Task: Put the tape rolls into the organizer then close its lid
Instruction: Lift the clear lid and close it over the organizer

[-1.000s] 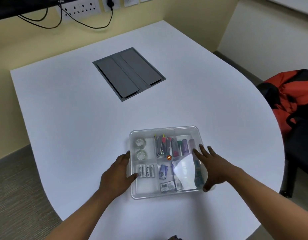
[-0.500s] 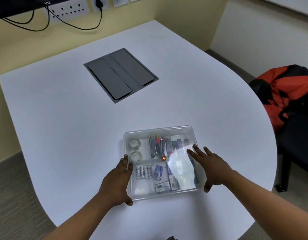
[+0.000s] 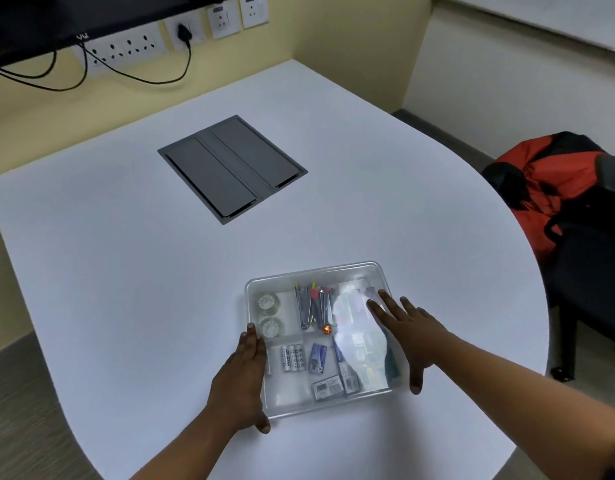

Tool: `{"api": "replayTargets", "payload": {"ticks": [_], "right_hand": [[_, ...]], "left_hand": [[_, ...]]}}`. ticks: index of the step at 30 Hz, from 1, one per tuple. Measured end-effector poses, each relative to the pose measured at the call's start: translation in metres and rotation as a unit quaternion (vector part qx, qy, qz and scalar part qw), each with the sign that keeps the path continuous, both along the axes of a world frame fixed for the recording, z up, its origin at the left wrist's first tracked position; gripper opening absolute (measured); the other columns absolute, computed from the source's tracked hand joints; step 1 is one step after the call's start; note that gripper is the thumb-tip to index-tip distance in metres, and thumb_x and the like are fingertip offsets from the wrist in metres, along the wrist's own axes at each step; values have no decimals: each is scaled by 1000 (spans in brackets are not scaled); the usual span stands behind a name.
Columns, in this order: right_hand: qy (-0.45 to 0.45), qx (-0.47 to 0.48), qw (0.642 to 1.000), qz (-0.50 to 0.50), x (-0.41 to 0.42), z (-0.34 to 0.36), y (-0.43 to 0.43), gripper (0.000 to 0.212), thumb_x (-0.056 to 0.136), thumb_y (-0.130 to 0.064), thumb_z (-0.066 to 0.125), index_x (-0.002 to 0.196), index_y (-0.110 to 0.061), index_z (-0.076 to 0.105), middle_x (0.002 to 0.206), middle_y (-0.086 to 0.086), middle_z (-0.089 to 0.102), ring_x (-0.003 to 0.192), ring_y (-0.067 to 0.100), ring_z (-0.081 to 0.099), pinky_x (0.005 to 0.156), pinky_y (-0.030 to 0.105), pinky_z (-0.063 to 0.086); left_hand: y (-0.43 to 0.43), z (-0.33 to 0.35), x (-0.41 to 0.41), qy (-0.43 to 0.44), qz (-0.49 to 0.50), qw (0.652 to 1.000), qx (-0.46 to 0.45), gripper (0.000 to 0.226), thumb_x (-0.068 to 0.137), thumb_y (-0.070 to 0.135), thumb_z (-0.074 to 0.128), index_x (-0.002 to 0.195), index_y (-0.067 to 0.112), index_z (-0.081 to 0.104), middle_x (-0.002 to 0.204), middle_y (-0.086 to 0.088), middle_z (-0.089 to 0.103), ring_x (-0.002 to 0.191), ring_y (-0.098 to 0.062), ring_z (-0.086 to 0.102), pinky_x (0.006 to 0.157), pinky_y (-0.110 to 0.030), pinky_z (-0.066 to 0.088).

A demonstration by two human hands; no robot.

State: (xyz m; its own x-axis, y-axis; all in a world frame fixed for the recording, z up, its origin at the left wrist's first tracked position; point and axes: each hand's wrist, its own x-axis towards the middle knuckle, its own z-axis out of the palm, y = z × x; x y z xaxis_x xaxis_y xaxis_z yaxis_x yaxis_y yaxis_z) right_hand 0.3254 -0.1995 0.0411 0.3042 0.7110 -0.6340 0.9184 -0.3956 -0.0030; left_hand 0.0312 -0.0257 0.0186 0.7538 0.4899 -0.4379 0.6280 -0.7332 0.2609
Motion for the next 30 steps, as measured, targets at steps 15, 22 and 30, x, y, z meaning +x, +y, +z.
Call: {"api": "replayTargets", "payload": {"ticks": [15, 22, 30], "right_hand": [[-54, 46, 996, -46, 18, 18, 53, 139, 55, -47, 90, 153, -9, -2, 163, 9, -3, 149, 31, 4, 116, 46, 27], [-60, 31, 997, -38, 19, 8, 56, 146, 53, -50, 90, 151, -3, -9, 162, 14, -6, 149, 31, 0, 119, 44, 21], [-51, 24, 998, -40, 25, 1, 55, 151, 51, -53, 90, 151, -6, -13, 162, 11, -9, 149, 32, 1, 118, 43, 20]], "left_hand": [[55, 29, 46, 40, 8, 995, 94, 133, 53, 50, 87, 150, 11, 4, 162, -6, -2, 148, -21, 8, 108, -44, 37], [70, 17, 54, 54, 34, 998, 14, 148, 48, 39, 93, 149, 11, -12, 161, -7, -13, 149, -22, -2, 116, -41, 25], [76, 12, 61, 84, 11, 995, 42, 148, 46, 45, 92, 150, 11, -8, 161, -6, -10, 149, -23, 1, 118, -41, 22]]}}
